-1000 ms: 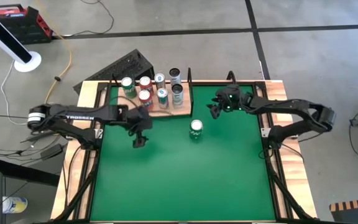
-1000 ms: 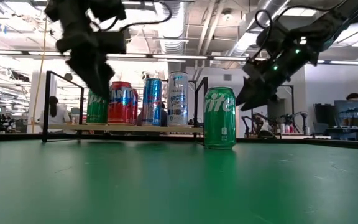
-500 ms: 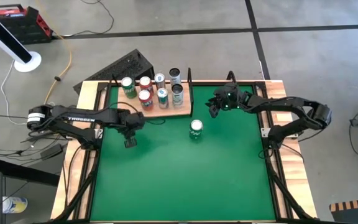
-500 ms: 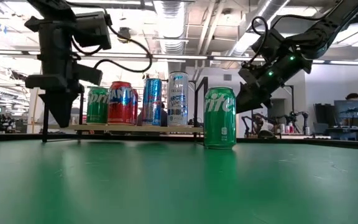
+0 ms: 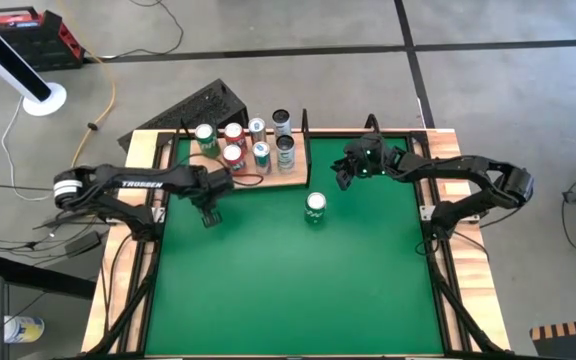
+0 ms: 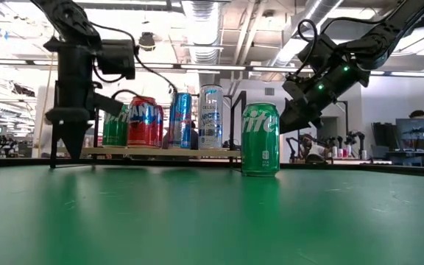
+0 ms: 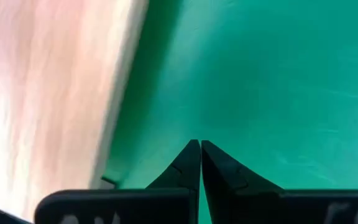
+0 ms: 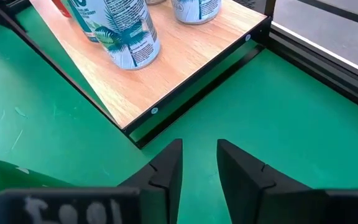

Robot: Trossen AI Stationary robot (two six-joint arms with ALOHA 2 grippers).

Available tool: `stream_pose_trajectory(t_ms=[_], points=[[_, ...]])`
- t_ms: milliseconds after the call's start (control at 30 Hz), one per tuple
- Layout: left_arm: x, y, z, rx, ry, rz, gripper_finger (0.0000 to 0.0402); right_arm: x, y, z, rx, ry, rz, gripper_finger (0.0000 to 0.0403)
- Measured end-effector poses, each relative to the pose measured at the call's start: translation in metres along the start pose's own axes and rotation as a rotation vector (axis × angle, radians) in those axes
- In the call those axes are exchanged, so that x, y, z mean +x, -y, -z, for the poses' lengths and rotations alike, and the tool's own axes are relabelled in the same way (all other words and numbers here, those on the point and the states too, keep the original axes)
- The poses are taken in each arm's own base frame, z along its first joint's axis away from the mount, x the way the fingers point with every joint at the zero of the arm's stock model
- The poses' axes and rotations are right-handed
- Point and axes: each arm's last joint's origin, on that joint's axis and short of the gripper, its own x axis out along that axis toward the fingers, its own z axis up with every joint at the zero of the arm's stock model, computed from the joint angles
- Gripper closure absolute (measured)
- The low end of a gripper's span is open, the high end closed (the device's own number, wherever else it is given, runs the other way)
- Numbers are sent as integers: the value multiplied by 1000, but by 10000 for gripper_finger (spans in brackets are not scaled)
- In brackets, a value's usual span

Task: Place canned beverage on shelf
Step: Adjust the shelf

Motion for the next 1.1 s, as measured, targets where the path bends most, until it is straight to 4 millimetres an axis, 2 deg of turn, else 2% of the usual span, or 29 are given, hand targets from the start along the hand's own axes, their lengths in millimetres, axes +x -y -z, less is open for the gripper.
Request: stream_pose_trajectory(t_ms=[300,733,1100], points=[[19,-14,-2,-52,-92,-132,401,0,-1,0,0,-5,-21,281],[16,-22,-2,-34,-71,-350,401,0,-1,1,1,-14,-19,281],[17,-28,-2,-56,-77,-338,401,0,-5,4,-5,-38,-33,281]])
